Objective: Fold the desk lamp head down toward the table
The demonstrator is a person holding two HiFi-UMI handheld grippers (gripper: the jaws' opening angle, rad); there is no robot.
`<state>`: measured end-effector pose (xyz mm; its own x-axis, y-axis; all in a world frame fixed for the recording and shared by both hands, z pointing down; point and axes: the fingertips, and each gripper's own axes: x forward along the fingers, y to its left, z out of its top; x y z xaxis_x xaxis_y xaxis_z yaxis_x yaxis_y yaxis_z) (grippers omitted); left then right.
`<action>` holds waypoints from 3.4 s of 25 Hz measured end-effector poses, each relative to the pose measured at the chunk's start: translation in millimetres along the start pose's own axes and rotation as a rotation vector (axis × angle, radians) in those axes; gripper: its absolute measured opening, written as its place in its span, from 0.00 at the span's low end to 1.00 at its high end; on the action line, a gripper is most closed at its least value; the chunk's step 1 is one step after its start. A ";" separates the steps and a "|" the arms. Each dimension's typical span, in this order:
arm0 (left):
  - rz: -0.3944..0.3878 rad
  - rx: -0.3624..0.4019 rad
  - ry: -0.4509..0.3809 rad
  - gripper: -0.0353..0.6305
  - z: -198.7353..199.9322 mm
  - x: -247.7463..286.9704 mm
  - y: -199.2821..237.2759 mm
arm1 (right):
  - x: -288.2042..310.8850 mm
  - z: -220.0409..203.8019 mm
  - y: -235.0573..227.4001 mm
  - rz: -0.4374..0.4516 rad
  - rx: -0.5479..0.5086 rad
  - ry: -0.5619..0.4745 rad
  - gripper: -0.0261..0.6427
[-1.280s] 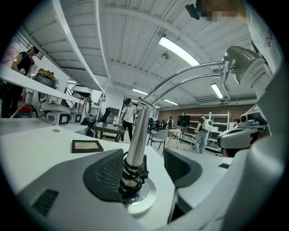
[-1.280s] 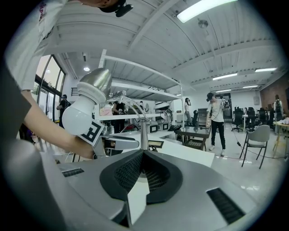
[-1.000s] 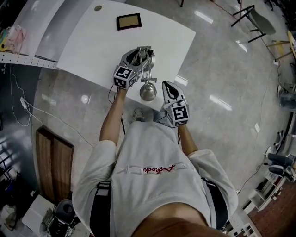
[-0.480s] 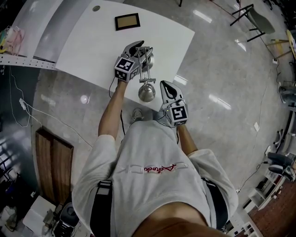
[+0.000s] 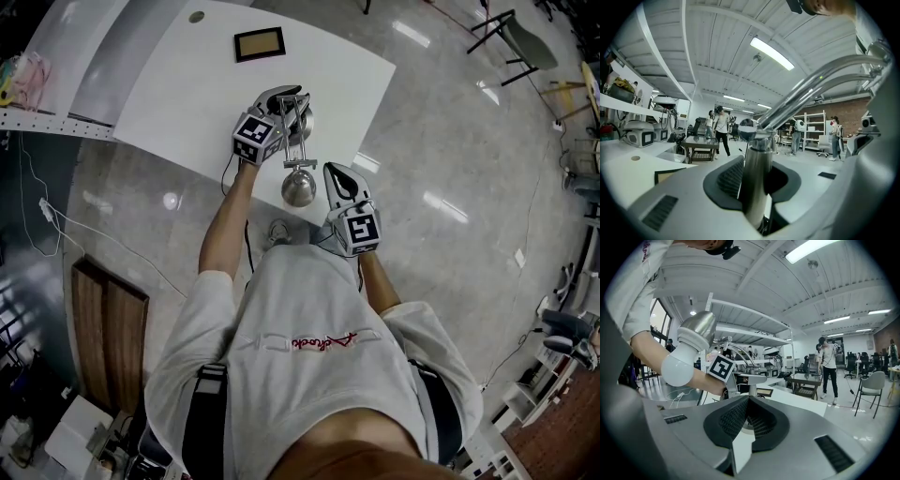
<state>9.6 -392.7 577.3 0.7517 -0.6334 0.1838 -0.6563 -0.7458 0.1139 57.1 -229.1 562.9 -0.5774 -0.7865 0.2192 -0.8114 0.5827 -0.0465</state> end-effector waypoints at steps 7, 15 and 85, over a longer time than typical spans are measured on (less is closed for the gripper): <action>-0.007 0.001 -0.002 0.23 -0.1 0.3 -1.1 | 4.8 12.6 10.8 0.041 -0.119 0.002 0.08; -0.012 0.001 -0.001 0.23 -1.0 -0.1 -0.9 | 9.3 32.8 26.6 0.095 -0.651 0.006 0.08; -0.053 -0.006 0.004 0.24 -2.0 2.1 -2.6 | 48.9 63.7 91.7 0.298 -1.263 -0.288 0.28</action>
<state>12.7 -391.7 579.3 0.7850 -0.5925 0.1811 -0.6162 -0.7770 0.1290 -51.4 -227.1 507.3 -0.8427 -0.5202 0.1386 -0.1003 0.4047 0.9089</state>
